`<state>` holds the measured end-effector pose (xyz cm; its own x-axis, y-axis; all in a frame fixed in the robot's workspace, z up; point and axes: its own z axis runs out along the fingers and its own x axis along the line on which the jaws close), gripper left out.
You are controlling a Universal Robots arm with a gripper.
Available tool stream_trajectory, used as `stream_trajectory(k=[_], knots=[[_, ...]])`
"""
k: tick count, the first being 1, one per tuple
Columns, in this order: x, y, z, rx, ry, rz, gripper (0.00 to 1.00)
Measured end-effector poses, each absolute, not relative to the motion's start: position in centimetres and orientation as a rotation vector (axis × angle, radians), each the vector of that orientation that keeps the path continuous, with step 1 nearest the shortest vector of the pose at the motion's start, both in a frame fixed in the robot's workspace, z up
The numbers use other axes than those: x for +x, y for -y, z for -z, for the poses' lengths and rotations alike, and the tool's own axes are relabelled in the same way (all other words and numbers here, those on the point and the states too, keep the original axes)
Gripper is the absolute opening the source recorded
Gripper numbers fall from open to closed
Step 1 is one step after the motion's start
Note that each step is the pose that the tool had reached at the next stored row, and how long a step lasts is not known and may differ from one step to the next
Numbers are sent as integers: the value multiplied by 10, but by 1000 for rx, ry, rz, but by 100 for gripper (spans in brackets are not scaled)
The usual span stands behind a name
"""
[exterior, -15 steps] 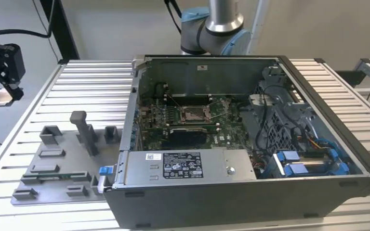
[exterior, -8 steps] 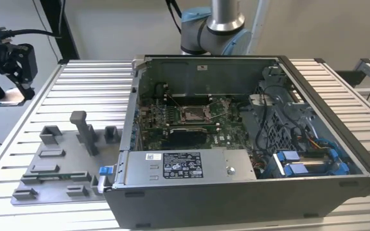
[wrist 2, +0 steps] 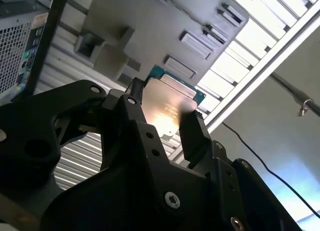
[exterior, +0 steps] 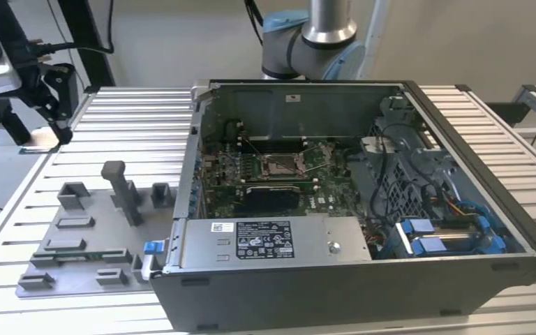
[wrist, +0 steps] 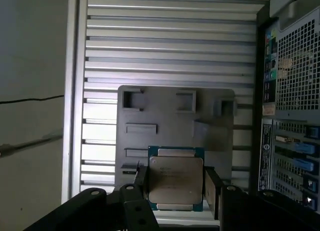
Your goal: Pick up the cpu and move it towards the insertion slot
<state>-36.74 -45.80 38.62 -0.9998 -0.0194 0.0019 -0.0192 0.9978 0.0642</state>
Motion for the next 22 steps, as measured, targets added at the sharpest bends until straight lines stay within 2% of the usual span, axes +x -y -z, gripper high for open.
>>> stream_trajectory(k=[22], knots=[[-280, 458, -386, 30, 3137, 101, 0]])
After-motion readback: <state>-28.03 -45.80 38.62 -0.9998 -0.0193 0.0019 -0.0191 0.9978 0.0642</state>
